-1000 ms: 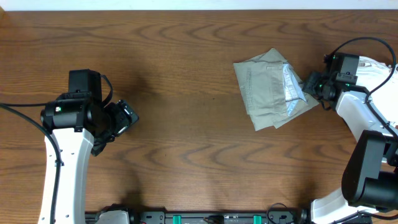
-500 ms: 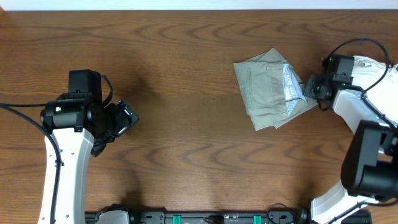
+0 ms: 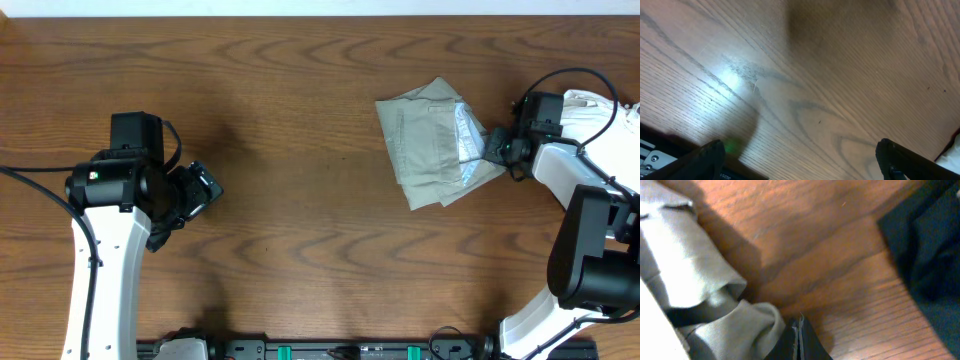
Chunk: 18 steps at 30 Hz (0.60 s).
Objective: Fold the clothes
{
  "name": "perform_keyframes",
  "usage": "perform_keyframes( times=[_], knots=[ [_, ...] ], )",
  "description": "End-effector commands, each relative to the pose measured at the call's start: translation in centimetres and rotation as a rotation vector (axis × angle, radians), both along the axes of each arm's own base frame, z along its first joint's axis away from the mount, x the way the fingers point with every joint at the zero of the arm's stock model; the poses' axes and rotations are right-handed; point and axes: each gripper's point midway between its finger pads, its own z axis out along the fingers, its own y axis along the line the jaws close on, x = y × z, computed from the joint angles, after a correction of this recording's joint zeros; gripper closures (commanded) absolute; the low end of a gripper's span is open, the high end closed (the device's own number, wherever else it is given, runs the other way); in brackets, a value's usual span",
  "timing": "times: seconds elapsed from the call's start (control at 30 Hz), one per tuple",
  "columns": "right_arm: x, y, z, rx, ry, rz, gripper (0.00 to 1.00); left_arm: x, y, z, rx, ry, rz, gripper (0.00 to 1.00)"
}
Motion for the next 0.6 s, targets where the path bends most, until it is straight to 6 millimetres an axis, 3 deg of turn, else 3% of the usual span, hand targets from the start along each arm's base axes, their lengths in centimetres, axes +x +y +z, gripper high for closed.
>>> perform_keyframes(
  times=[0.0,0.07,0.27,0.57],
  knots=[
    [-0.3,1.9,-0.4,0.06,0.018,0.052,0.99,-0.1,0.1,-0.2,0.0,0.011,0.01,0.02],
    [-0.3,2.9,-0.3,0.107,0.018,0.077,0.99,-0.1,0.1,-0.2,0.0,0.011,0.01,0.02],
    [-0.4,8.6,0.3,0.28,0.002,0.232,0.99,-0.1,0.1,-0.2,0.0,0.011,0.01,0.02],
    [-1.7,15.4,0.1,0.283,0.047,0.395,0.99,0.4,-0.5,-0.1,-0.031,-0.012,-0.003,0.02]
  ],
)
